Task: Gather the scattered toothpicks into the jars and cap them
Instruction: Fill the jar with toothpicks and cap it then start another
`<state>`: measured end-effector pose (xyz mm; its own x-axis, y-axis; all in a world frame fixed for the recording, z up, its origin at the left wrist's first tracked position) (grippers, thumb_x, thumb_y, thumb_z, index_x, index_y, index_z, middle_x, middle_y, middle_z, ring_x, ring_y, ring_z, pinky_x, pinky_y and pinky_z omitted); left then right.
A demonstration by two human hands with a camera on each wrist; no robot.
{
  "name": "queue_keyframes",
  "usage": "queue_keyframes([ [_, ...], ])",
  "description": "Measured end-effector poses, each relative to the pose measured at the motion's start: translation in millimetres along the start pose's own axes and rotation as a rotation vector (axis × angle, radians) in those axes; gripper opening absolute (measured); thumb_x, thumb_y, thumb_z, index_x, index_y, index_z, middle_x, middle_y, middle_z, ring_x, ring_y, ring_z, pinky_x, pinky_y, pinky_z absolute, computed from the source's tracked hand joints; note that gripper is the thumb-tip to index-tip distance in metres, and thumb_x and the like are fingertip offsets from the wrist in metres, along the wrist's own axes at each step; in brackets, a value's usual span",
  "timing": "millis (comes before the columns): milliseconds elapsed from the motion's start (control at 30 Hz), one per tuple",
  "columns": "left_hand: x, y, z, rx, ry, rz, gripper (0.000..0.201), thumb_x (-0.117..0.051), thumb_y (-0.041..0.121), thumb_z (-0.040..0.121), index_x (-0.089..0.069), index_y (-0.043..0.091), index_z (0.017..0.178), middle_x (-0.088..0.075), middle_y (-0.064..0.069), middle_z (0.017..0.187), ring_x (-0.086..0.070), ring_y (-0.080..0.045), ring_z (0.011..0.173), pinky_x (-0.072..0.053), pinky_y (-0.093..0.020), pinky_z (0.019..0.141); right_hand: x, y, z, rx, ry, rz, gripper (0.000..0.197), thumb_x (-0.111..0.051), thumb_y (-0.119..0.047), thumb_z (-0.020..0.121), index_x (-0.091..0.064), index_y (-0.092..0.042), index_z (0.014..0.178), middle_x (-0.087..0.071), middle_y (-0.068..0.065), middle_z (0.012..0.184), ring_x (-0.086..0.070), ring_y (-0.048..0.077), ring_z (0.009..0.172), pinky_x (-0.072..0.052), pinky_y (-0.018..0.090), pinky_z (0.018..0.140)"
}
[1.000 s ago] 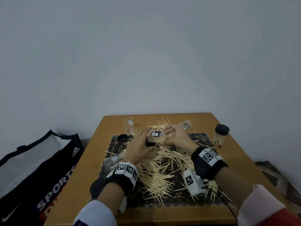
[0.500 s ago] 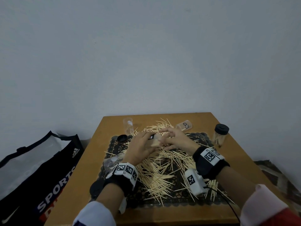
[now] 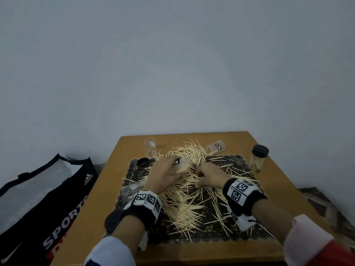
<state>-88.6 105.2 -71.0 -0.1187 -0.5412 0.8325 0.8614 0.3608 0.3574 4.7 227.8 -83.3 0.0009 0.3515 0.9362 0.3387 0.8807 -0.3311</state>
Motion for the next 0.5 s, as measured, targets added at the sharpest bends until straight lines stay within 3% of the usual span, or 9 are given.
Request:
queue_keyframes([
  [100,1.1,1.4,-0.5,-0.001,0.002,-0.002,0.064,-0.075,0.049,0.079,-0.054,0.019,0.132,-0.061,0.001,0.123,-0.053,-0.016,0.111,-0.04,-0.03,0.089,2.5,-2.8,-1.0,0.003,0.021,0.037,0.039,-0.08,-0.02,0.077,-0.068,-0.008,0.112,-0.067,0.005,0.107,-0.062,0.017,0.099,-0.044,0.024,0.077],
  [200,1.1,1.7,-1.2,-0.003,-0.003,0.003,0.064,-0.074,0.048,0.08,-0.053,0.019,0.132,-0.061,0.001,0.123,-0.054,-0.017,0.112,-0.041,-0.03,0.091,5.8,-3.1,-0.4,0.01,0.056,0.001,0.026,-0.076,-0.016,0.08,-0.072,-0.01,0.105,-0.07,0.004,0.1,-0.064,0.017,0.092,-0.048,0.026,0.079],
  [367,2.0,2.7,-1.0,-0.001,-0.007,0.005,0.064,-0.074,0.047,0.08,-0.054,0.017,0.133,-0.062,0.0,0.124,-0.054,-0.018,0.112,-0.041,-0.031,0.092,10.1,-1.8,-1.6,0.023,0.101,-0.025,0.014,-0.072,-0.019,0.085,-0.075,-0.013,0.097,-0.072,0.003,0.093,-0.057,0.01,0.075,-0.044,0.023,0.069],
  [500,2.2,1.8,-1.0,0.015,-0.001,0.015,0.066,-0.072,0.052,0.08,-0.054,0.017,0.132,-0.062,0.0,0.124,-0.054,-0.016,0.111,-0.039,-0.026,0.089,16.4,-2.6,-3.6,0.033,0.164,-0.083,0.014,-0.068,-0.027,0.088,-0.075,-0.017,0.097,-0.071,0.0,0.091,-0.058,0.012,0.076,-0.041,0.024,0.068],
])
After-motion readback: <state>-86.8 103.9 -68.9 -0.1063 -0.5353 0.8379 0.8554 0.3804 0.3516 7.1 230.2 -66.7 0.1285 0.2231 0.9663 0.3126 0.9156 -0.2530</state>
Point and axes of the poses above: each hand's wrist, its own z-axis towards the middle knuckle, its own x-axis out of the back of the hand, y = z × x, the point moved 8 cm from there along z, towards the middle knuckle
